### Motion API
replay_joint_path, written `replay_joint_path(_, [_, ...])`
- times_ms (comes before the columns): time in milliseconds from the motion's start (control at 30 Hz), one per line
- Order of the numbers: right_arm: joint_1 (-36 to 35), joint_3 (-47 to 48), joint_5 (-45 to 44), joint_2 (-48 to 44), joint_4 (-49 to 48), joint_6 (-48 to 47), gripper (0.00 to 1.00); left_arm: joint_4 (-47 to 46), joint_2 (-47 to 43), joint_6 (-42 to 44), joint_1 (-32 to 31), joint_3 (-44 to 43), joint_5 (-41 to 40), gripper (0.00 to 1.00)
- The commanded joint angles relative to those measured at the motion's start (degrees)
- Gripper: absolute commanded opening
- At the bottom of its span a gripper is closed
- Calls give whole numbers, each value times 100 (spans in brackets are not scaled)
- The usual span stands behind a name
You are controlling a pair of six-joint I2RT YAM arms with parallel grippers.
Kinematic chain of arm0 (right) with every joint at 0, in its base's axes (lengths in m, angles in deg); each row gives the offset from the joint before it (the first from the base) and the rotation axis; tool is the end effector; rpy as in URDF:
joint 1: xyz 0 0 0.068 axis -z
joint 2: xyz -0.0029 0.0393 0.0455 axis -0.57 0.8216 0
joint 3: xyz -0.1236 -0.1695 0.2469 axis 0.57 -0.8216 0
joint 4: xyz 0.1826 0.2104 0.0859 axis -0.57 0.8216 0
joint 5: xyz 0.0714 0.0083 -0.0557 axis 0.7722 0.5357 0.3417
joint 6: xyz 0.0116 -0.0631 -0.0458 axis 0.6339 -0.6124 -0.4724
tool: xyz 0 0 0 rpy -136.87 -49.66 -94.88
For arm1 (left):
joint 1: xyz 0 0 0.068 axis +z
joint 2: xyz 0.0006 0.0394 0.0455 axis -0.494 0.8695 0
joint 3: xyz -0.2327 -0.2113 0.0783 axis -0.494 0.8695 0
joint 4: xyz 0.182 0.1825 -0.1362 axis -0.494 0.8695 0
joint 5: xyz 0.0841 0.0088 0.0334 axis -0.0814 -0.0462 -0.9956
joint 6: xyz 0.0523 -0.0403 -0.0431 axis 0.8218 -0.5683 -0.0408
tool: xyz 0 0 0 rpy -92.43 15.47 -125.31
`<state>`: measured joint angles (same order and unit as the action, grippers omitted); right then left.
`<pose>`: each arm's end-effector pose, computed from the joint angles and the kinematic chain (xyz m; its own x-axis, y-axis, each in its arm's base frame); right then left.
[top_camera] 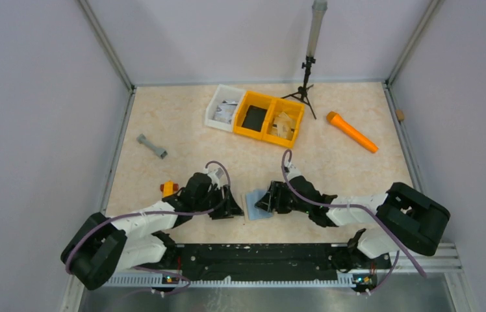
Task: Take the credit cards out of the card holder
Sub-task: Remove the credit card from the card holder.
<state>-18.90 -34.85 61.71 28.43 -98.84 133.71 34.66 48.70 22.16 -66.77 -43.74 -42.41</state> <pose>0.1630 0.2254 0.1424 -0.8493 0.1571 -0.5040 -0.2555 0.7131 0.6529 0.1513 -0.1461 0.1417 -0.9484 -0.1406 -0.2844 0.1045 0.7079 -0.6985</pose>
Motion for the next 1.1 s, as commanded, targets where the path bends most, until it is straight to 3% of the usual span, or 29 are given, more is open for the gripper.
replay_joint_path(0, [236, -555, 596, -5, -932, 441, 3, -1035, 469, -279, 13, 216, 316, 56])
replay_joint_path(367, [489, -1151, 1032, 159, -2171, 873, 3, -1928, 1528, -552, 9, 248, 523, 53])
replay_joint_path(667, [531, -1356, 1332, 742, -3304, 1186, 3, -3435, 1836, -965, 20, 411, 1037, 45])
replay_joint_path(867, [531, -1268, 1398, 802, -3406, 1199, 2, -3693, 1494, -1056, 22, 488, 1025, 21])
replay_joint_path(1000, [518, -1078, 1540, 771, -3144, 1058, 5, -3500, 1493, -905, 21, 396, 1053, 20])
replay_joint_path(1067, [471, -848, 1569, 691, -2758, 893, 16, -3506, 1580, -884, 24, 371, 1137, 16])
